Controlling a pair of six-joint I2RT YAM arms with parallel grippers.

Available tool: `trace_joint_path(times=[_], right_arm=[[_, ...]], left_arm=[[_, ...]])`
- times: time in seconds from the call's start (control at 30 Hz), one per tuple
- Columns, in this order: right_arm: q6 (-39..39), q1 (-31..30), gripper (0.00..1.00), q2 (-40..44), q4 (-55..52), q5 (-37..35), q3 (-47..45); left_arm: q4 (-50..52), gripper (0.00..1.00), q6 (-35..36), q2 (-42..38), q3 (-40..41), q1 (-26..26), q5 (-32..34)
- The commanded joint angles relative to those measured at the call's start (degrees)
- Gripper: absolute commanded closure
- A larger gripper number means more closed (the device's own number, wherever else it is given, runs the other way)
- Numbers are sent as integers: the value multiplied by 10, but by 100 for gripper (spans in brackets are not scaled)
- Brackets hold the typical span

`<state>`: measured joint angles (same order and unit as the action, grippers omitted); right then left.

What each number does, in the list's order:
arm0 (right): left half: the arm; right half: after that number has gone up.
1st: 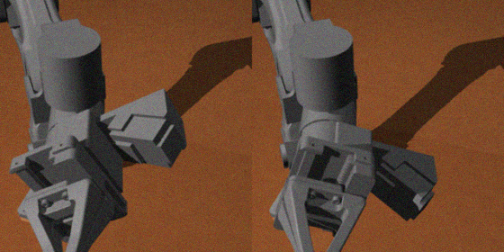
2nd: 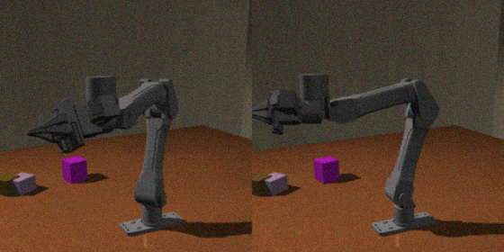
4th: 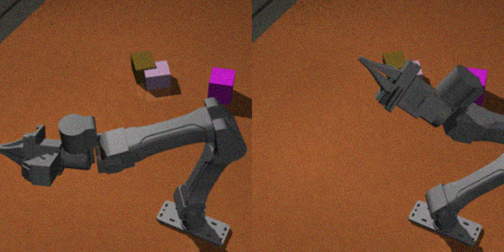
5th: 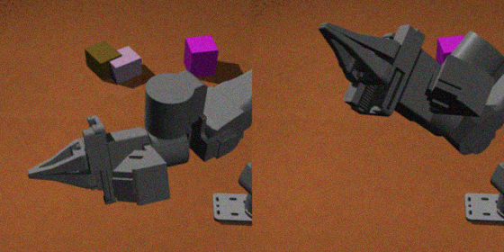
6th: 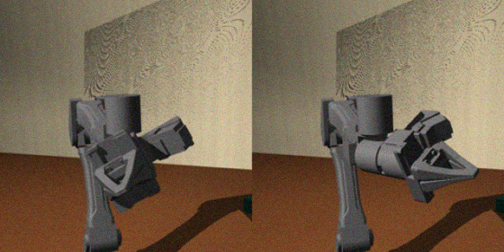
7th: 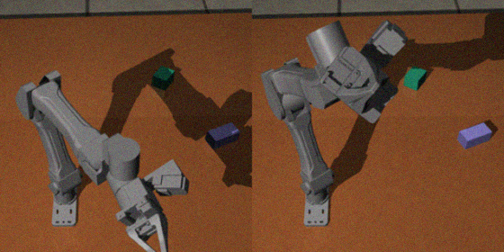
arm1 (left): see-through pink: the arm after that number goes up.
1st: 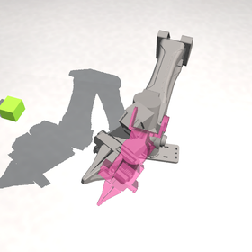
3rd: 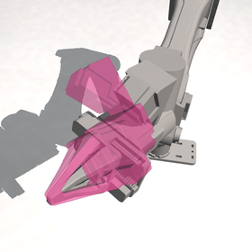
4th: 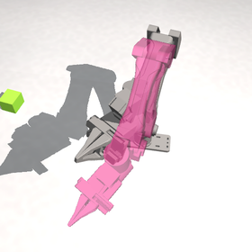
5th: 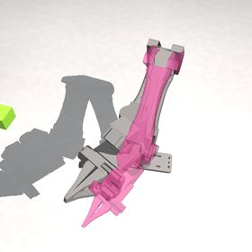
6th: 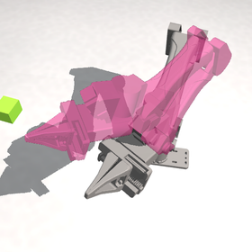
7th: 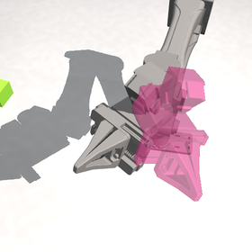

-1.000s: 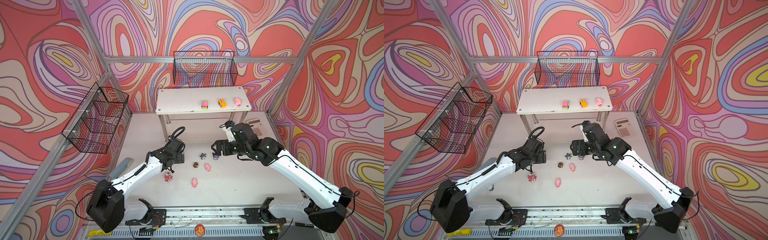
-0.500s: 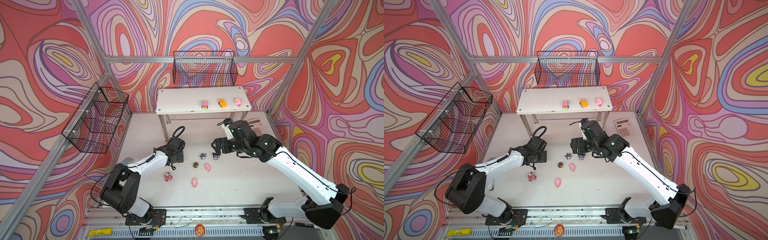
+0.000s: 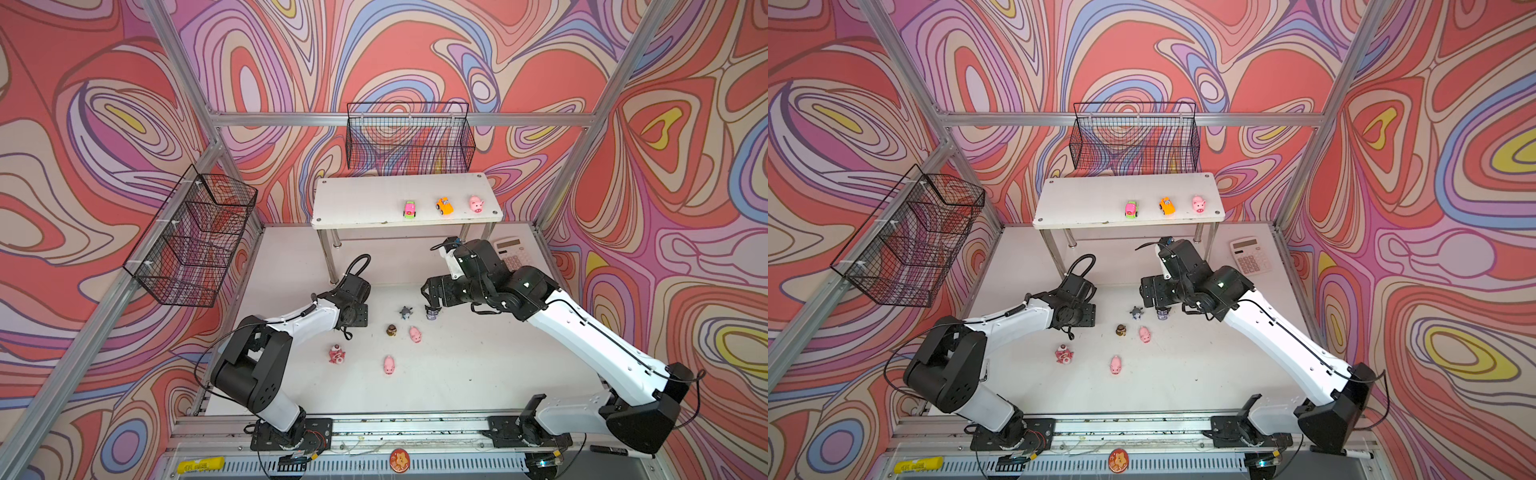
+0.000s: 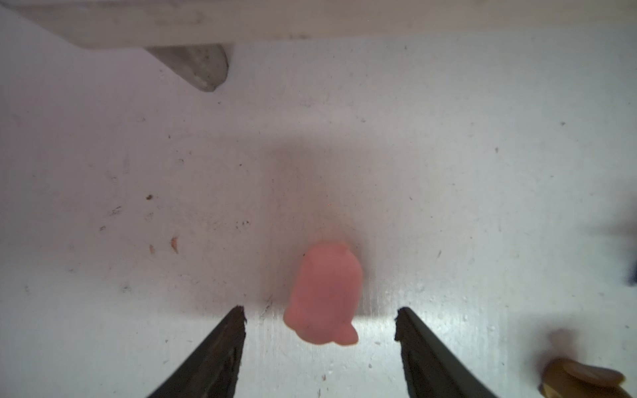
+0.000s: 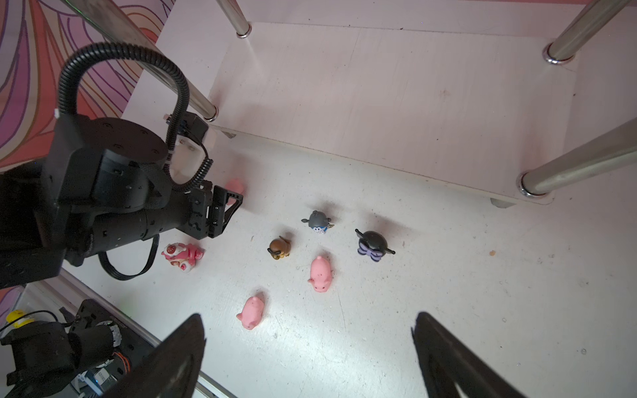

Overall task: Organize plastic toys on shelves
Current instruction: Pick up the plastic toy from the center of the table.

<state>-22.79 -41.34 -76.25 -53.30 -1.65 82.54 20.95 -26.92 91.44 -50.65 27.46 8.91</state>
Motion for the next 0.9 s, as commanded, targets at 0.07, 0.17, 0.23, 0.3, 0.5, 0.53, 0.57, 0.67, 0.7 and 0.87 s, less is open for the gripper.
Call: trace_joint_path(times=[0.07,0.17,0.23,0.3,0.5,0.53,0.57,0.67,0.7,0.87], right_arm=[[16,-1,2,-11,9,119,-1],[15,-1,2,-17,13,155,-14],[12,-1,2,-18,12,154,-20],[12,-1,2,-20,9,153,-21],[13,-1,2,-22,9,149,-19],[13,-1,2,-21,9,148,-18],[13,-1,2,-20,9,146,-18],[12,-1,2,-19,4,139,-16],[12,-1,2,-19,2,136,-17],[10,-1,2,-14,-2,130,-17]], left_arm=[[-6,29,12,21,-23,-6,-6],[-8,32,13,26,-22,-6,-9],[-8,34,10,27,-20,-6,-11],[-9,36,8,27,-17,-7,-13],[-11,43,5,22,-8,-8,-10],[-11,47,5,22,-9,-6,-10],[-10,51,5,23,-9,-8,-10],[-8,55,4,29,-12,-8,-11],[-9,55,4,30,-12,-7,-11],[-13,59,1,36,-14,-6,-10]])
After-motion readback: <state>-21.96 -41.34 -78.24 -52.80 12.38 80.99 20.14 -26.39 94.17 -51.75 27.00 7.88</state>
